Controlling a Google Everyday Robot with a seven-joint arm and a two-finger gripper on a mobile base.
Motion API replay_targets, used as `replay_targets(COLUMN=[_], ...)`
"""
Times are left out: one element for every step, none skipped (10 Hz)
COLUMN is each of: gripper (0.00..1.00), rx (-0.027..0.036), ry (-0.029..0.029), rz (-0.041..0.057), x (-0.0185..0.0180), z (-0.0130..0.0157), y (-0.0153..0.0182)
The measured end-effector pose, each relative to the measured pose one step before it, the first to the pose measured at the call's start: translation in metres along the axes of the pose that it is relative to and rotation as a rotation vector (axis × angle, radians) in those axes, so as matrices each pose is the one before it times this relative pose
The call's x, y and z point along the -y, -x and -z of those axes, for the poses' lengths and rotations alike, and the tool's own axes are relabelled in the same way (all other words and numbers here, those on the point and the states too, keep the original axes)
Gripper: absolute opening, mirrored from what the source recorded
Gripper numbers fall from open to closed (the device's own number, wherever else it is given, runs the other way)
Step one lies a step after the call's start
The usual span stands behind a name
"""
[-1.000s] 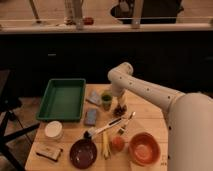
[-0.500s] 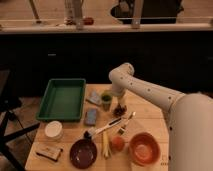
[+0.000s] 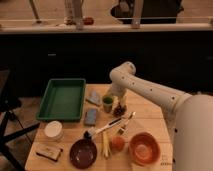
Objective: Stack cups into tray
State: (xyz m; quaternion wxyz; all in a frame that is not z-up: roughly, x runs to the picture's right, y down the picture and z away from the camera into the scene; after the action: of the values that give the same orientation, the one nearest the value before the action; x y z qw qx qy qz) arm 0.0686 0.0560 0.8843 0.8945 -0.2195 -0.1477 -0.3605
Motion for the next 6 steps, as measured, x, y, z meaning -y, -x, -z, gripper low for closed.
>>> replay_targets(gripper=[0.80, 0.80, 0.80, 0.80, 0.80, 0.80], rx=[0.00116, -0.00333, -0.00103, -0.00394, -0.00013, 0.00900], ry=[-0.00854, -0.00883, -0.00430, -0.00334, -0.00507, -0.00541], rz=[0.00444, 0.00808, 0.00307, 0.00543, 0.00959, 0.01596], x=[0.00245, 0.00381, 0.00248, 0.00266, 0.00386, 0.00447], z=[0.00301, 0.00364, 0.00216, 0.00173, 0.00241, 0.00197], y=[-0.00033, -0.00265, -0.00190, -0.00302, -0.00300, 0.00001])
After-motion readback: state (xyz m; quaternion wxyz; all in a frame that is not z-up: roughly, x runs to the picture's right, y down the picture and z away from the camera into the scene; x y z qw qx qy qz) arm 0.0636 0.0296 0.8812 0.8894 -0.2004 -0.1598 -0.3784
